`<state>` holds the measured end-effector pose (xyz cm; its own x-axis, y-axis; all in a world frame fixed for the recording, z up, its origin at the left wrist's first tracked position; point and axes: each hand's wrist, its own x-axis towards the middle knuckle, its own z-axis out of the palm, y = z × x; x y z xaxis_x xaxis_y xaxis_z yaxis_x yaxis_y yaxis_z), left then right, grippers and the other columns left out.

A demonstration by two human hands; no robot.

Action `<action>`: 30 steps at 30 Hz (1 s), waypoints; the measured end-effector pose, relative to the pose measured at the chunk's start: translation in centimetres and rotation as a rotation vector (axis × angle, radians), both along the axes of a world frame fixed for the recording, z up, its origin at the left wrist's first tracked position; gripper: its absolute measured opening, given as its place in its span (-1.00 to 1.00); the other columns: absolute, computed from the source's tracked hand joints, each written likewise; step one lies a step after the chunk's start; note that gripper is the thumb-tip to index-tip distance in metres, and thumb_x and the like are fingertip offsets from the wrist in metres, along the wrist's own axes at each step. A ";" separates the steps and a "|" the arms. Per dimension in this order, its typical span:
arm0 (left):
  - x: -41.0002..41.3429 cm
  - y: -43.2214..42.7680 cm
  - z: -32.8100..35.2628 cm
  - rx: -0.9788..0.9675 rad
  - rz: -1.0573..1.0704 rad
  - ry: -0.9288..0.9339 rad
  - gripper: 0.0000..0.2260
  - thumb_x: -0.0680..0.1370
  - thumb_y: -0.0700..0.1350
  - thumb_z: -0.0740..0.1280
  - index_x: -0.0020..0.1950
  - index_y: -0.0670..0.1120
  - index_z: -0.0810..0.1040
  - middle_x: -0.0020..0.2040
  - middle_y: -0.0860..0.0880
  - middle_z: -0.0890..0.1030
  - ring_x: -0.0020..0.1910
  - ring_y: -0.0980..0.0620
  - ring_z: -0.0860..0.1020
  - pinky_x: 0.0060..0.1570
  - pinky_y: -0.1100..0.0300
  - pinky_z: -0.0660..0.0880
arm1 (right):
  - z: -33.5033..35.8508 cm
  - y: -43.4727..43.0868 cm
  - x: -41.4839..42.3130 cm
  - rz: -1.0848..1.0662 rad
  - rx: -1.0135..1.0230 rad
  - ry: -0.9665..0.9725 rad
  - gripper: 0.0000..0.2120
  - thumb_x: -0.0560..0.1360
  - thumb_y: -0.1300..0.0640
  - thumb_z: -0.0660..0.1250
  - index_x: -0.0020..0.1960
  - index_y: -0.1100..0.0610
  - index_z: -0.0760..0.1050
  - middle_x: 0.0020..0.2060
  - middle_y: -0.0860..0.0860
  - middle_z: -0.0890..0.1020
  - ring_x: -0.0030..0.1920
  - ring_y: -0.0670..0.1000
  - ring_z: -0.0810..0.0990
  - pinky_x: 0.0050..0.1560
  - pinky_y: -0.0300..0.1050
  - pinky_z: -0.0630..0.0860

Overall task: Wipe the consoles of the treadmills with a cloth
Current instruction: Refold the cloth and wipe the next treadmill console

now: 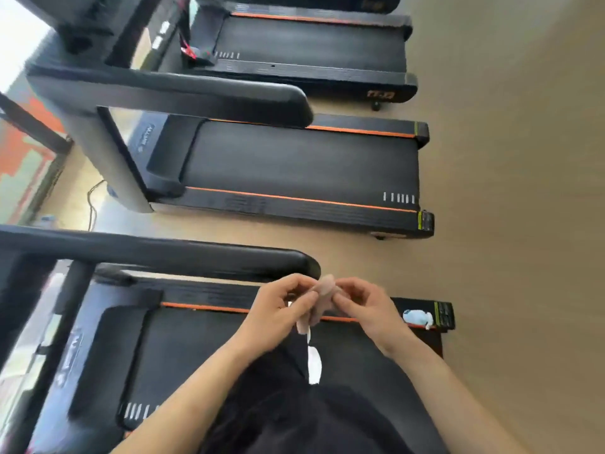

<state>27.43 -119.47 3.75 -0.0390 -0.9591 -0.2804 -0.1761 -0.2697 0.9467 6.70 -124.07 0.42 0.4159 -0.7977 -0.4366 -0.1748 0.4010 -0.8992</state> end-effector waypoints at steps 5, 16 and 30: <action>-4.0 -6.6 -2.3 0.034 -0.055 0.026 -0.88 0.59 -0.17 0.43 -0.10 0.04 0.68 -0.21 -0.01 0.74 -0.22 0.02 0.69 -0.13 0.09 0.58 | -0.7 -4.5 -4.6 -0.232 -0.029 0.108 -0.89 0.54 0.32 0.44 0.04 0.20 0.66 -0.12 0.07 0.73 -0.08 -0.06 0.68 0.01 -0.15 0.59; -8.2 -22.4 -7.7 0.047 0.041 0.133 -0.93 0.61 -0.21 0.39 -0.05 -0.15 0.66 -0.17 -0.07 0.76 -0.02 -0.10 0.72 0.19 -0.10 0.58 | -0.5 -22.3 -10.3 -0.160 -0.141 0.371 -0.81 0.47 0.29 0.52 -0.12 0.00 0.72 -0.27 -0.09 0.71 -0.24 -0.17 0.58 -0.15 -0.34 0.49; -10.6 -40.3 -5.5 0.062 0.149 0.197 -0.92 0.57 -0.10 0.48 -0.04 -0.11 0.70 -0.25 -0.03 0.73 -0.27 0.03 0.67 -0.13 0.15 0.58 | 2.1 -41.6 -7.9 0.136 -0.270 0.346 -0.74 0.47 0.31 0.51 -0.18 -0.06 0.65 -0.24 -0.10 0.72 -0.20 -0.12 0.68 -0.09 -0.25 0.58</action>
<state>16.83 -159.76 -1.76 0.0414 -0.9395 -0.3401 0.0559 -0.3377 0.9396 -1.19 -165.67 2.54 0.3913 -0.8502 -0.3520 -0.5179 0.1127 -0.8480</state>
